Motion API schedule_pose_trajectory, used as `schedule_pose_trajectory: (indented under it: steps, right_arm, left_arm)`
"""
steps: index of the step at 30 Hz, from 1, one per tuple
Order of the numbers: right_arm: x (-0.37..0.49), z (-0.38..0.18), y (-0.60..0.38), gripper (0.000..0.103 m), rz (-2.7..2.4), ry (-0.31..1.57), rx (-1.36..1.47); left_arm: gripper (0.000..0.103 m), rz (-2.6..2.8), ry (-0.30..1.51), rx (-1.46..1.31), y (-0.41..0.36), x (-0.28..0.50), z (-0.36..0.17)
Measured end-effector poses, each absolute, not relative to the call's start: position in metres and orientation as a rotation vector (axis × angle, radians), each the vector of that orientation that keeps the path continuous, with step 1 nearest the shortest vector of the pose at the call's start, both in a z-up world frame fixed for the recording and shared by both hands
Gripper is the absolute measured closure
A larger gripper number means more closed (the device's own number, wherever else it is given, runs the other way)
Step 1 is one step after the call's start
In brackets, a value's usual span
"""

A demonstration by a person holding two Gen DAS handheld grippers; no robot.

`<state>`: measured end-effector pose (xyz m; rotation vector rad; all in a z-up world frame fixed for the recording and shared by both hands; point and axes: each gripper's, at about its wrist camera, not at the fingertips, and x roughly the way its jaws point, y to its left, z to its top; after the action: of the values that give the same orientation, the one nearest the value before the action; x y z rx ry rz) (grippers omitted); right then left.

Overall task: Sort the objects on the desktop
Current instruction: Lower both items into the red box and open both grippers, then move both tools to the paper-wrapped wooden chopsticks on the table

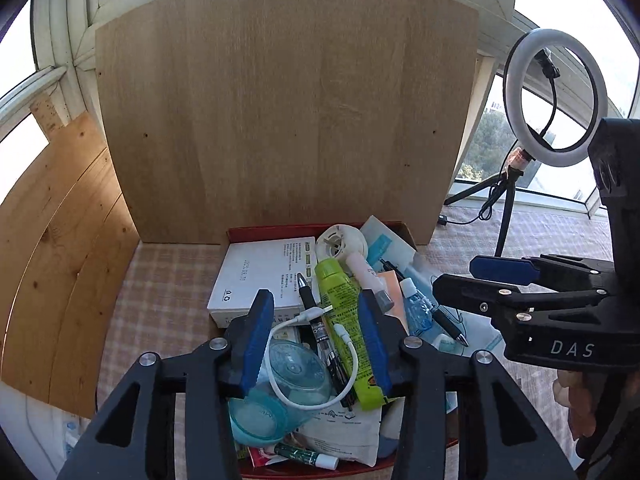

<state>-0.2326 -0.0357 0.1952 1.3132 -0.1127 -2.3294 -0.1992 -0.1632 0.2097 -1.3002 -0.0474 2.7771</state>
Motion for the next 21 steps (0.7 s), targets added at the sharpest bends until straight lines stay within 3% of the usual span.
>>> schedule_pose_trajectory:
  steps: [4, 12, 21]
  right_arm:
    - [-0.236, 0.200, -0.029, 0.044, -2.342, -0.078, 1.297]
    - [-0.225, 0.197, 0.011, 0.044, -2.307, -0.179, 1.349]
    - [-0.173, 0.207, 0.093, 0.044, -2.341, -0.021, 1.320]
  left_arm:
    - [0.062, 2.797, -0.047, -1.281, -0.170, -0.192, 0.215]
    - [0.062, 2.791, -0.021, -1.280, -0.166, -0.168, 0.220]
    - [0.062, 2.701, 0.083, -1.277, -0.125, -0.126, 0.220]
